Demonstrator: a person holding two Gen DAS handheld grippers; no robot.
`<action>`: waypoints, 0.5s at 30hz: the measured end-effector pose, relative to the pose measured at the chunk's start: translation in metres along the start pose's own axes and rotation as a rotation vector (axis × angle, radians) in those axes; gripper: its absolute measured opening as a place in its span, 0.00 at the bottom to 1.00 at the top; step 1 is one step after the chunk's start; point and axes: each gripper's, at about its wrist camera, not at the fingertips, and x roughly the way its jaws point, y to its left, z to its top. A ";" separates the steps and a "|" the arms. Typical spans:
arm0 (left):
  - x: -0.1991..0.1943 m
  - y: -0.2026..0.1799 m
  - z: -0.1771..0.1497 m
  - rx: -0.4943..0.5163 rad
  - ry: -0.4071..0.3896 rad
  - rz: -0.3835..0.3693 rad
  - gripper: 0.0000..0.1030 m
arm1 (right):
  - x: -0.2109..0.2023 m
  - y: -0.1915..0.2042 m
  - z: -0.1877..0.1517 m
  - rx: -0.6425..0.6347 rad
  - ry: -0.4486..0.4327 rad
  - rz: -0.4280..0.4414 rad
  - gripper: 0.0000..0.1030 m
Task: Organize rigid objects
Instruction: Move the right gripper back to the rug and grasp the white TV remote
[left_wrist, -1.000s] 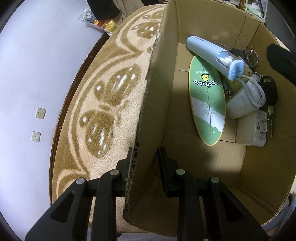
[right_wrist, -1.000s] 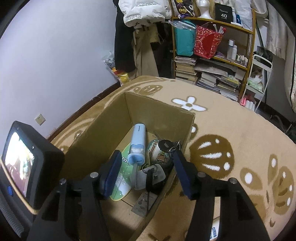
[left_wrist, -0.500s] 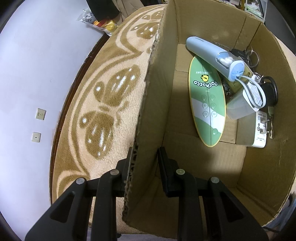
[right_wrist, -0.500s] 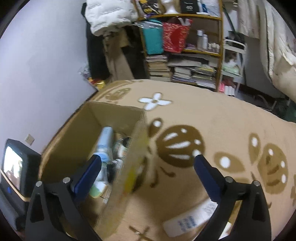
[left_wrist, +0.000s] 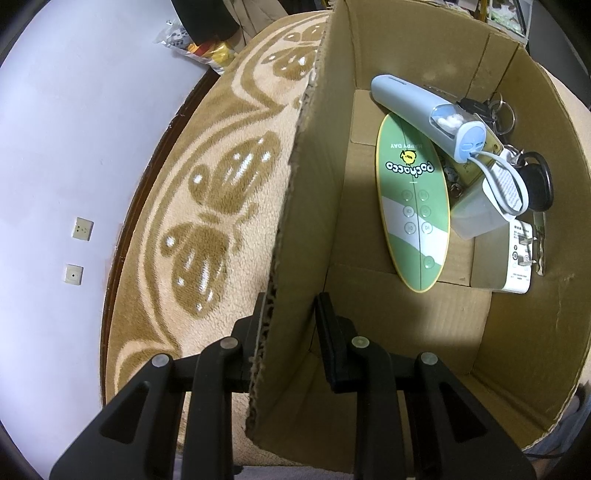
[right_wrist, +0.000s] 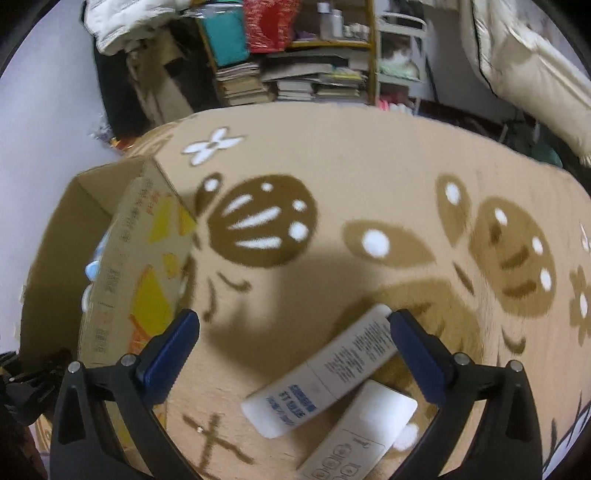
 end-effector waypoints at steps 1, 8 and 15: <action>0.000 -0.001 0.000 0.001 0.000 0.002 0.24 | 0.002 -0.003 -0.001 0.006 0.009 -0.003 1.00; -0.001 -0.001 0.001 -0.002 -0.001 0.004 0.23 | 0.022 -0.022 -0.009 0.053 0.083 -0.055 1.00; -0.002 -0.003 0.000 -0.001 -0.001 0.004 0.23 | 0.041 -0.035 -0.014 0.106 0.150 -0.058 1.00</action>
